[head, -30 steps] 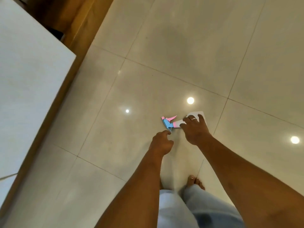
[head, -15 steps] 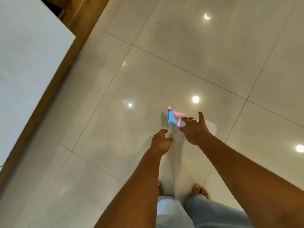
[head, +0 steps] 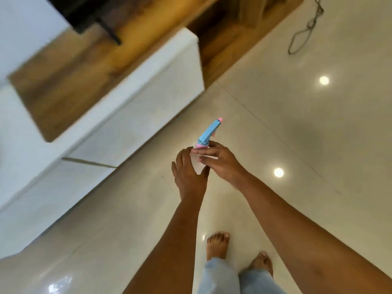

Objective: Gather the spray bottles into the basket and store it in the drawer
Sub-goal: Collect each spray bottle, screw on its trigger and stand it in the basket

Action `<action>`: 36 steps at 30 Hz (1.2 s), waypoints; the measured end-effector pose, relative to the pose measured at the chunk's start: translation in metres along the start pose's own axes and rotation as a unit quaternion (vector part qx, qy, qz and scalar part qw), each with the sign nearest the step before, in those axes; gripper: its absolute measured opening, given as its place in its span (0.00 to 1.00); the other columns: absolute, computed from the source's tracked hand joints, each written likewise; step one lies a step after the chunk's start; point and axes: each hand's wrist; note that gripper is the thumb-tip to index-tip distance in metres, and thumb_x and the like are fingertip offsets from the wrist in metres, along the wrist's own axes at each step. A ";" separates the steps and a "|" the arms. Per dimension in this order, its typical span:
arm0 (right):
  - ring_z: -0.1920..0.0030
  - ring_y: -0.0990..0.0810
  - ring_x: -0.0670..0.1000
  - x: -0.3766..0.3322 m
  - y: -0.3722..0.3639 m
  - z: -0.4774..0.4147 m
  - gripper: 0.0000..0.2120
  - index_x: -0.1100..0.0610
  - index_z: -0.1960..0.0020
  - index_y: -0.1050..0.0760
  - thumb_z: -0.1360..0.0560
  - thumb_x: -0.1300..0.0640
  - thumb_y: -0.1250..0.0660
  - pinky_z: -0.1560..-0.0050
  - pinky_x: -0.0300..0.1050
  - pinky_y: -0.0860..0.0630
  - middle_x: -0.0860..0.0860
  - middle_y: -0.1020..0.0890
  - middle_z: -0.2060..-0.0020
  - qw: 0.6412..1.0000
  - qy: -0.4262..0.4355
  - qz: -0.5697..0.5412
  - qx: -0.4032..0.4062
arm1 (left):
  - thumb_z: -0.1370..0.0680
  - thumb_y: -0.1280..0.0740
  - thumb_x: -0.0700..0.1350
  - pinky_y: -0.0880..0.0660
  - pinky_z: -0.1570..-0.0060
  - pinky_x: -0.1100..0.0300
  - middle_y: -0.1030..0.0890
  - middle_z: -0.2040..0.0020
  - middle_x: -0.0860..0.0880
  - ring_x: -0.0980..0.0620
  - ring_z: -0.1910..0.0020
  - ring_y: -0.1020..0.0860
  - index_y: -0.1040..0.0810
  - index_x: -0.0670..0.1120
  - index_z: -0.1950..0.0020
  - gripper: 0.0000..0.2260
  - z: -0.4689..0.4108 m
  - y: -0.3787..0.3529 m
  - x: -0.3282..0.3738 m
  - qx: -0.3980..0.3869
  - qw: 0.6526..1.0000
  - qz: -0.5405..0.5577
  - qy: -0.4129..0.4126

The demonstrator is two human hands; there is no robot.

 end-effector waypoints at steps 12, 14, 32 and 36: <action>0.47 0.19 0.51 -0.290 -0.225 0.080 0.10 0.53 0.57 0.24 0.26 0.67 0.38 0.41 0.46 0.23 0.51 0.17 0.52 0.984 0.091 0.081 -0.130 | 0.27 0.29 0.48 0.35 0.64 0.74 0.24 0.57 0.57 0.55 0.57 0.24 0.23 0.48 0.43 0.14 0.042 0.366 0.015 0.221 0.927 0.238 0.188; 0.46 0.20 0.49 -0.310 -0.276 0.087 0.10 0.53 0.46 0.26 0.27 0.62 0.33 0.44 0.41 0.24 0.49 0.19 0.50 0.973 0.113 0.120 -0.162 | 0.26 0.30 0.49 0.34 0.63 0.73 0.23 0.56 0.56 0.55 0.57 0.24 0.24 0.48 0.40 0.16 0.044 0.408 -0.011 0.252 0.912 0.251 0.205; 0.46 0.21 0.53 -0.318 -0.648 0.030 0.16 0.59 0.40 0.26 0.26 0.58 0.31 0.48 0.38 0.28 0.57 0.19 0.45 0.937 0.159 0.272 -0.147 | 0.24 0.33 0.40 0.30 0.43 0.65 0.22 0.37 0.50 0.54 0.42 0.26 0.25 0.50 0.35 0.18 0.012 0.646 -0.304 0.182 0.923 0.241 0.240; 0.44 0.21 0.56 -0.324 -0.686 0.002 0.16 0.62 0.40 0.26 0.27 0.60 0.30 0.46 0.39 0.29 0.58 0.19 0.45 0.936 0.173 0.271 -0.144 | 0.24 0.32 0.39 0.28 0.39 0.58 0.22 0.38 0.49 0.50 0.40 0.25 0.24 0.51 0.37 0.17 -0.011 0.660 -0.341 0.173 0.908 0.258 0.281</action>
Point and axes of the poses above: each hand's wrist, its own z-axis away from the middle knuckle, its own y-axis out of the back of the hand, x = y × z
